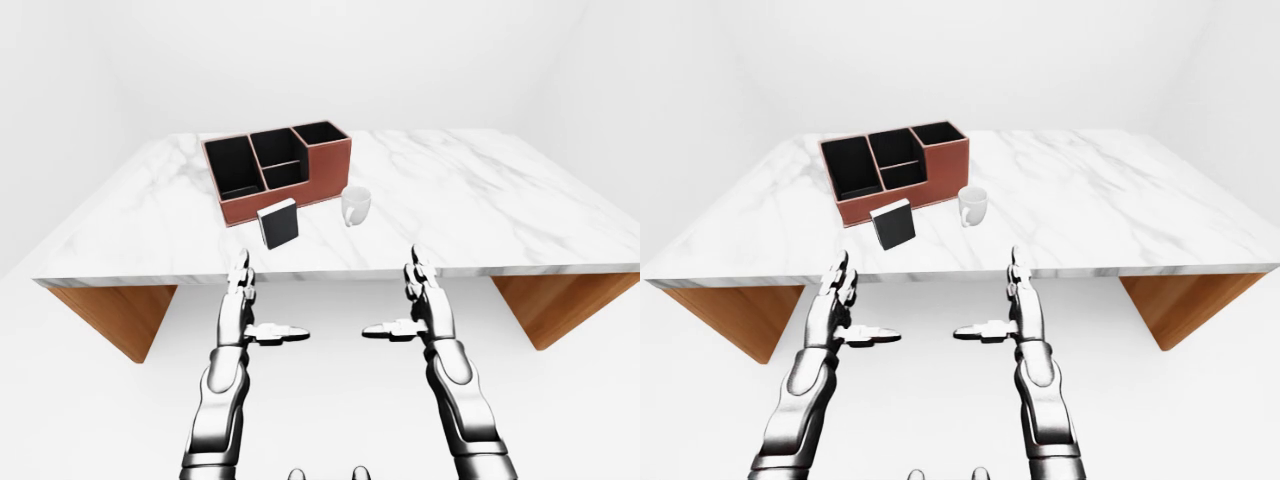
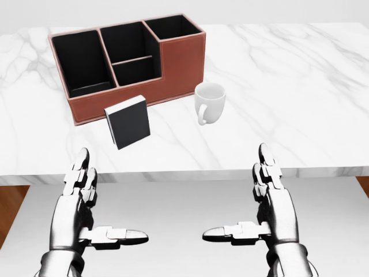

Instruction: Pick up the book and place it in the front compartment of the caddy.

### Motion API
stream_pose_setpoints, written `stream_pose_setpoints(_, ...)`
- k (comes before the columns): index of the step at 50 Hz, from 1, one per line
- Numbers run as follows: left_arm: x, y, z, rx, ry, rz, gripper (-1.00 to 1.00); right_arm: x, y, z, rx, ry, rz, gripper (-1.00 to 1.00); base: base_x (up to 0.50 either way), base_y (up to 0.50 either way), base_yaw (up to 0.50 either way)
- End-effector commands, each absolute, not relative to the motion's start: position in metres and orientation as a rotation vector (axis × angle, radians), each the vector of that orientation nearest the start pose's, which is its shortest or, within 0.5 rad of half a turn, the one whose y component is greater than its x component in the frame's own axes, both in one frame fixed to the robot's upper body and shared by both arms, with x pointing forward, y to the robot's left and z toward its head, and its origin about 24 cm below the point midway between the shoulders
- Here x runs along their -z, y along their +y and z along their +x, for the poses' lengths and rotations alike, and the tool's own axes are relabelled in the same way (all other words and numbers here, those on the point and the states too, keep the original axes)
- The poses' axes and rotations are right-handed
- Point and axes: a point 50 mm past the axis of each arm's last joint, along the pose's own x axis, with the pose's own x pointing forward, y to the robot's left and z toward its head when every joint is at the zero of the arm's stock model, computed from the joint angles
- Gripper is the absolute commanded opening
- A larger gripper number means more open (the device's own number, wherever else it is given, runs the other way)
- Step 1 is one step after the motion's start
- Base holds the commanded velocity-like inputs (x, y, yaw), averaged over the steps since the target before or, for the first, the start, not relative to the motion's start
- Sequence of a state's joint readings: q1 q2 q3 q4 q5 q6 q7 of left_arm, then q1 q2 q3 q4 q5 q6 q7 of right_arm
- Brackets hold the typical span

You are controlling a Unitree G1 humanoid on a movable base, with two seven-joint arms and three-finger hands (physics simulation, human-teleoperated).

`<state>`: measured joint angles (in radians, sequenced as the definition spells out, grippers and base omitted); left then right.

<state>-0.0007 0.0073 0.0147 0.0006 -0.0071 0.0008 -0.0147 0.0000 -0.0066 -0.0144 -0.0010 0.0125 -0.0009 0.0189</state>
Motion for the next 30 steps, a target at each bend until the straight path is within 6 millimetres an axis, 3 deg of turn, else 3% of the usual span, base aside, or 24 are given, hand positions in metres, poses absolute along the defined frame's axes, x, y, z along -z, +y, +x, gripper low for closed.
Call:
stream_pose_setpoints(1, -0.043, 0.160, 0.253, 0.001, 0.002, 0.004, 1.00, -0.044, -0.158, 0.254, -0.016, -0.011, 0.018, 1.00, 0.00, 0.00, 0.00)
stream_pose_setpoints(21, -0.062, 0.161, 0.251, 0.010, -0.035, 0.003, 1.00, -0.063, -0.159, 0.252, -0.015, -0.042, 0.016, 1.00, 0.00, 0.00, 0.00)
stream_pose_setpoints(30, -0.079, 0.164, 0.249, 0.010, -0.110, 0.003, 1.00, -0.083, -0.157, 0.247, -0.023, -0.130, 0.004, 1.00, 0.00, 0.00, 0.00)
